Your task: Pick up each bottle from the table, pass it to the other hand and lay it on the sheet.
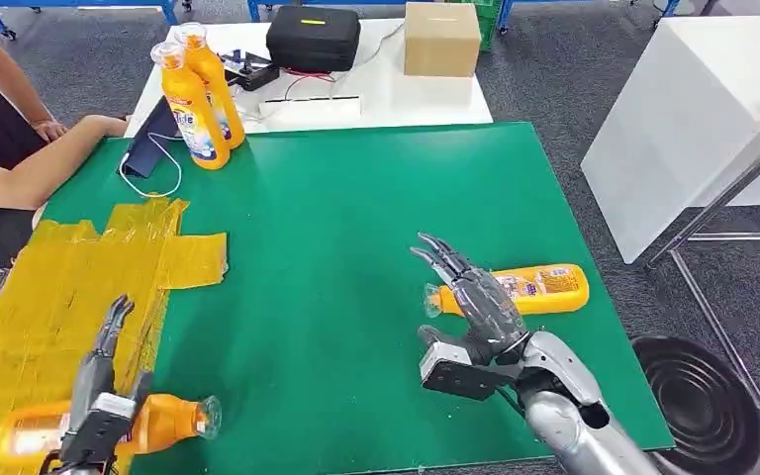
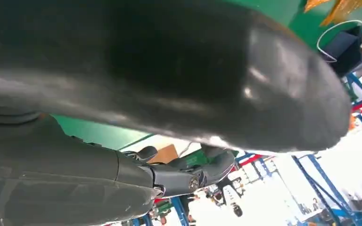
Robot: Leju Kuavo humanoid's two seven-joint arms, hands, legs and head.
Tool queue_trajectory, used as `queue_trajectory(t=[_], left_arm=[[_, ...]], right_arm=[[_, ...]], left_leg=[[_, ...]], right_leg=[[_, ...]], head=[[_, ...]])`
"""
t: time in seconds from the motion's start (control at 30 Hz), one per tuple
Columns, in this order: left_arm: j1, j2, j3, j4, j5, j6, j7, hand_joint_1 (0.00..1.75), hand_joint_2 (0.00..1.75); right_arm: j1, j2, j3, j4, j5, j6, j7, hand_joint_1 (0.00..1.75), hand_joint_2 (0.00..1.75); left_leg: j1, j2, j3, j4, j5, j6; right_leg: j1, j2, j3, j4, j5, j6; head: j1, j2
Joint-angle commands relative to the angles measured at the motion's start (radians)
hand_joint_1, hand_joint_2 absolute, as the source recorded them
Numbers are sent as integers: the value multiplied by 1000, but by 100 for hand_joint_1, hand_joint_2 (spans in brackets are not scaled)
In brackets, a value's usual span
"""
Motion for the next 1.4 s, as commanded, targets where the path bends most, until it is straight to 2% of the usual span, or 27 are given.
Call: queue_trajectory(t=[0.03,0.07,0.2,0.3,0.4,0.5,0.57,0.7,0.97,1.0,1.17,1.3,1.4], left_arm=[[2,-85,132,-108,388,-317,-35,0,0],[7,-97,150,-117,416,-359,-35,0,0],[28,-146,186,-191,476,-504,-35,0,0],[53,-167,165,-266,498,-541,-35,0,0],[55,-169,161,-271,498,-539,-34,0,0],[55,-166,158,-272,511,-549,-35,0,0],[68,-171,136,-307,517,-562,-35,0,0],[93,-160,58,-350,542,-587,-29,0,0],[94,-155,55,-347,544,-582,-29,0,0],[94,-147,46,-345,546,-591,-30,0,0],[91,-128,-72,-353,522,-572,-27,0,0],[56,-102,-123,-329,521,-534,-26,0,0],[43,-94,-127,-318,525,-530,-24,0,0]], right_arm=[[86,-17,-99,-30,130,-74,-13,0,0],[105,-31,-126,-43,134,-77,-16,0,175],[185,-109,-310,-66,134,-48,-27,0,175],[242,-131,-460,-68,134,-11,-43,0,175],[244,-123,-470,-69,135,-3,-52,0,175],[252,-120,-475,-76,159,3,-30,0,175],[288,-153,-519,-83,176,0,-16,0,175],[307,-220,-623,-43,153,90,1,0,175],[296,-211,-619,-40,154,98,-5,0,175],[296,-215,-619,-36,161,108,19,0,175],[216,-283,-658,127,128,185,49,0,175],[117,-314,-591,267,138,238,55,0,175],[72,-302,-547,312,150,247,59,0,175]], left_leg=[[1,-1,0,1,-1,-1],[1,-1,1,1,-2,-1],[1,-3,0,1,-2,-1],[0,-4,-1,3,-3,0],[-1,-5,-2,2,-2,0],[-1,-1,-1,1,-3,0],[-1,-1,-1,1,-3,1],[-2,-5,-2,2,-2,2],[-2,0,0,0,-2,1],[-1,0,0,1,-3,1],[-2,0,-1,0,-2,2],[-1,2,1,1,-3,1],[-2,2,0,0,-2,2]], right_leg=[[1,0,1,0,-1,0],[1,-1,2,0,-1,0],[0,-2,2,0,-2,0],[0,-3,1,0,-3,1],[-2,-4,0,0,-2,1],[-2,1,0,0,-1,0],[-2,0,0,0,-1,0],[-2,-4,-1,0,-2,0],[-2,0,0,-1,0,0],[-2,0,1,-1,-1,0],[-2,0,-1,-1,0,0],[-1,3,1,-3,1,0],[-2,3,0,-2,2,1]], head=[[0,0],[0,0],[0,0],[0,0],[0,0],[0,0],[0,0],[0,0],[0,0],[0,0],[-1,0],[-1,0],[0,0]])
